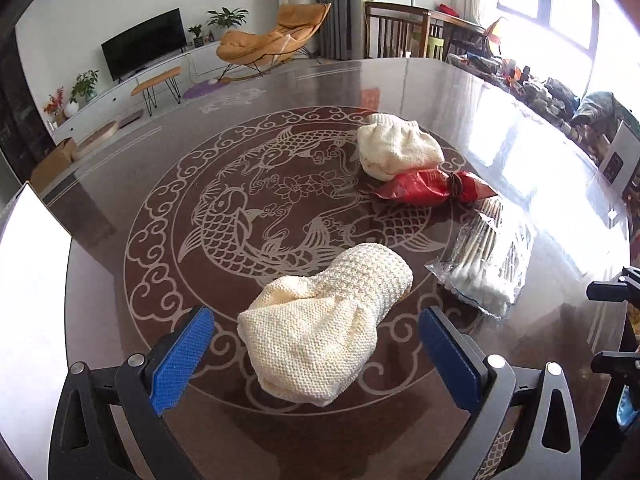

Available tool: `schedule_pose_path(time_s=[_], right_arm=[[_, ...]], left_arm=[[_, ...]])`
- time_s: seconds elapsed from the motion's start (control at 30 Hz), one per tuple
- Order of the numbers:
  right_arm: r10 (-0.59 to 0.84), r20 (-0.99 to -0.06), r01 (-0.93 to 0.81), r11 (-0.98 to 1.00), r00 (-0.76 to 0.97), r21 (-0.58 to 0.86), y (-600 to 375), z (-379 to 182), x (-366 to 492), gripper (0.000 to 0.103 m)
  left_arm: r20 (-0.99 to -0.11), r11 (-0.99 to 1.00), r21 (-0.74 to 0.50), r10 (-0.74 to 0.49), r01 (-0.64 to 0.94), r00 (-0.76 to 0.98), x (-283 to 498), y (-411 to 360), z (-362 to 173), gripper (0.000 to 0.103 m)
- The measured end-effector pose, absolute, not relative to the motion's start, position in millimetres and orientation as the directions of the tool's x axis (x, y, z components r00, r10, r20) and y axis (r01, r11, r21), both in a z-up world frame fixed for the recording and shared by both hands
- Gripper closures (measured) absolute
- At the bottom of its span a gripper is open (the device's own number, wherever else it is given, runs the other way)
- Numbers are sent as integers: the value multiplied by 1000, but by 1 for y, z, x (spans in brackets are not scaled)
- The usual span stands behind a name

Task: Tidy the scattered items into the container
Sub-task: 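Grasp the clear cotton swab bag with the right tool while the left holds the knit bag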

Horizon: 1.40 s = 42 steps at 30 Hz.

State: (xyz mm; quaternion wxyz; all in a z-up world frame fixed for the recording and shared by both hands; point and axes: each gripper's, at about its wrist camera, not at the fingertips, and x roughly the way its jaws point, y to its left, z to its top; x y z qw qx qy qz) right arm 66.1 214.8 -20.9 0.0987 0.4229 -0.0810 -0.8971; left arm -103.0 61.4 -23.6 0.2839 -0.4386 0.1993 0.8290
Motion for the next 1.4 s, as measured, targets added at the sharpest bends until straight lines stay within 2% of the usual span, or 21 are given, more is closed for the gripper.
schedule_pose_path(time_s=[0.03, 0.1, 0.13, 0.17, 0.23, 0.37, 0.47, 0.57, 0.8, 0.9, 1.07, 1.13, 1.2, 1.27, 1.37, 1.4], right_arm=[[-238, -743, 111, -970, -626, 218, 214, -20, 69, 23], [-227, -742, 106, -972, -630, 208, 215, -20, 74, 23], [-227, -743, 100, -972, -630, 213, 217, -20, 78, 23], [-232, -743, 95, -970, -628, 223, 219, -21, 78, 23], [-253, -739, 91, -963, -625, 252, 221, -23, 76, 23], [-388, -702, 123, -909, -598, 397, 218, -23, 52, 23], [-446, -695, 102, -873, -564, 477, 219, -27, 18, 23], [-431, -710, 4, -856, -556, 517, 228, -32, -11, 24], [-302, -744, -170, -858, -596, 485, 234, -31, -77, 23], [-252, -779, -230, -864, -575, 449, 216, -28, -91, 22], [-60, -815, -212, -952, -577, 221, 168, -27, -90, 22], [-25, -811, -215, -959, -585, 185, 159, -27, -90, 22], [-9, -808, -240, -953, -589, 186, 156, -26, -93, 22], [10, -813, -223, -964, -582, 148, 151, -27, -100, 22], [23, -820, -108, -993, -571, 47, 142, -29, -102, 28], [16, -819, -74, -997, -573, 33, 143, -28, -98, 38]], left_arm=[[-852, -746, 96, 281, -659, -442, -104, 66, -30, 0], [-855, -747, 64, 301, -662, -422, -105, 68, -33, 11], [-855, -768, 10, 326, -641, -404, -106, 63, -32, 33], [-851, -800, -20, 328, -600, -410, -107, 57, -30, 42], [-849, -862, -41, 296, -505, -437, -101, 45, -28, 46], [-826, -935, -128, 286, -332, -487, -66, 16, -29, 46], [-808, -949, -168, 287, -265, -514, -39, 2, -30, 46], [-802, -956, -153, 268, -250, -534, -23, -2, -32, 46], [-790, -969, -108, 219, -222, -573, -20, 3, -34, 46], [-790, -974, -94, 198, -204, -581, -23, 6, -34, 45], [-795, -985, -54, 141, -162, -590, -33, 15, -35, 35], [-796, -988, -41, 122, -148, -593, -37, 17, -35, 35], [-795, -990, -36, 113, -139, -596, -41, 16, -36, 31], [-795, -990, -32, 111, -141, -597, -40, 17, -37, 22], [-798, -988, -16, 106, -155, -593, -39, 19, -37, 22], [-799, -987, -9, 105, -163, -592, -38, 19, -38, 22]])
